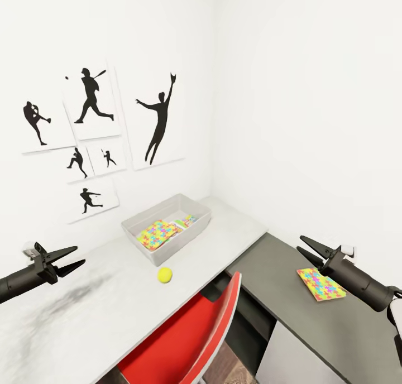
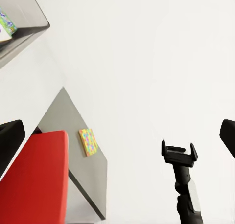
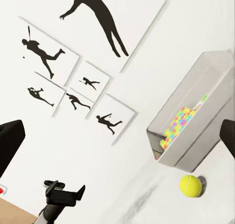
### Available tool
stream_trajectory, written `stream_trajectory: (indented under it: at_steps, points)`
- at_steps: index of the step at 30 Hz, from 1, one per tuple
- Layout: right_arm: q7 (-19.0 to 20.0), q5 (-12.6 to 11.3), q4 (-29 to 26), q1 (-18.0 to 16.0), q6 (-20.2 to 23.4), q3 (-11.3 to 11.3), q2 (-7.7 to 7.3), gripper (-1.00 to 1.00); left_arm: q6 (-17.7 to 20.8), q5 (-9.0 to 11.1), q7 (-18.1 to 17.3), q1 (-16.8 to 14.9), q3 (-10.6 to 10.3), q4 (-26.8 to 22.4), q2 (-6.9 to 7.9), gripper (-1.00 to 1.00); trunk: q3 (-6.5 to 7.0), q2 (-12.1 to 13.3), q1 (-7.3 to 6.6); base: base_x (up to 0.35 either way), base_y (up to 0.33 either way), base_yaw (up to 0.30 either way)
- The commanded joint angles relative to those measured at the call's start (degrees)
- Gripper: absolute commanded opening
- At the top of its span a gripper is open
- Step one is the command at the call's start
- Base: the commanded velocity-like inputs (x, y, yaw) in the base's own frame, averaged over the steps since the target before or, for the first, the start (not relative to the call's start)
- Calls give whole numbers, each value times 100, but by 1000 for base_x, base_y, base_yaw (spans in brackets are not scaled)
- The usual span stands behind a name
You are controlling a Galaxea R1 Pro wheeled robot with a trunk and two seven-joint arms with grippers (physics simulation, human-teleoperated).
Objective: Put all the toys in the child's room - the three board games (two on the bed and one on the table), the two jigsaw puzzles on the table, and the tennis ball on the table - inside the toy box on the table in the child's room.
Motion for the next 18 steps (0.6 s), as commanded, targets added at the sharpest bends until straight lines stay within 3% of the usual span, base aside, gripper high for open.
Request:
stream_trajectory:
  at_steps: [1, 18]
  points:
    - [26, 19, 1, -9, 27, -6, 0, 100, 42, 19, -8, -1, -1, -2, 3, 100, -13, -13, 4, 0, 94, -279]
    - [28, 20, 1, -9, 30, -6, -6, 100, 35, 19, -24, -1, -9, -3, 0, 100, -13, -13, 4, 0, 13, -281]
